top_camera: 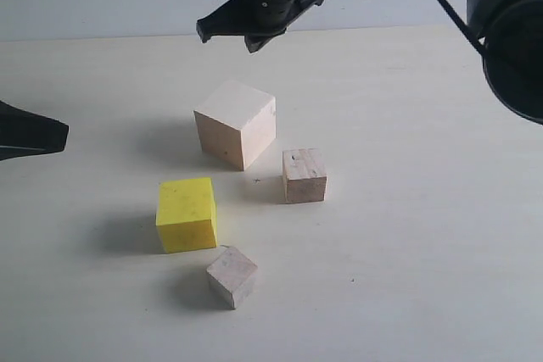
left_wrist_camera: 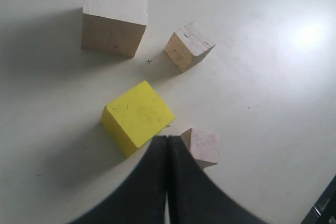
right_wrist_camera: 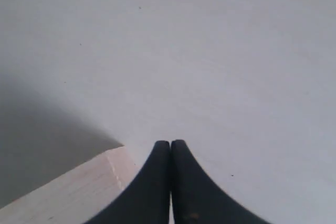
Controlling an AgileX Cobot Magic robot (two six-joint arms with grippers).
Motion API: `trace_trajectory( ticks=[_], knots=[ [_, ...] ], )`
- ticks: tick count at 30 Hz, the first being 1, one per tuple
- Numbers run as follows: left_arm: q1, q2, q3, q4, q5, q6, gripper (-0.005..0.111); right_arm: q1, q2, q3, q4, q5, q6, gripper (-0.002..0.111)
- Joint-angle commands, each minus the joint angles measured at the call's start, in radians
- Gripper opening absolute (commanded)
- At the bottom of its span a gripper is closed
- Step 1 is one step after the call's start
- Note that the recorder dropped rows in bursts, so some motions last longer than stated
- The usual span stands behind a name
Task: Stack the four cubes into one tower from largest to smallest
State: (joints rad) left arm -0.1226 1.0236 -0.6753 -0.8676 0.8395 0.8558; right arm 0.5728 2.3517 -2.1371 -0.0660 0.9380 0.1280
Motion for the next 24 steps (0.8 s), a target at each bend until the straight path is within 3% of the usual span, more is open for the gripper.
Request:
trace_trajectory(
  ticks=[1, 11, 24],
  knots=[
    [-0.007, 0.002, 0.002, -0.005, 0.006, -0.002, 0.0, -0.011, 0.035, 0.004, 0.115, -0.072, -0.036, 0.0],
    [-0.007, 0.002, 0.002, -0.003, 0.002, -0.002, 0.0, -0.014, 0.077, 0.004, 0.167, -0.096, -0.05, 0.0],
    [-0.007, 0.002, 0.002, -0.003, -0.006, 0.0, 0.0, -0.014, 0.081, 0.004, 0.345, -0.004, -0.274, 0.0]
  ],
)
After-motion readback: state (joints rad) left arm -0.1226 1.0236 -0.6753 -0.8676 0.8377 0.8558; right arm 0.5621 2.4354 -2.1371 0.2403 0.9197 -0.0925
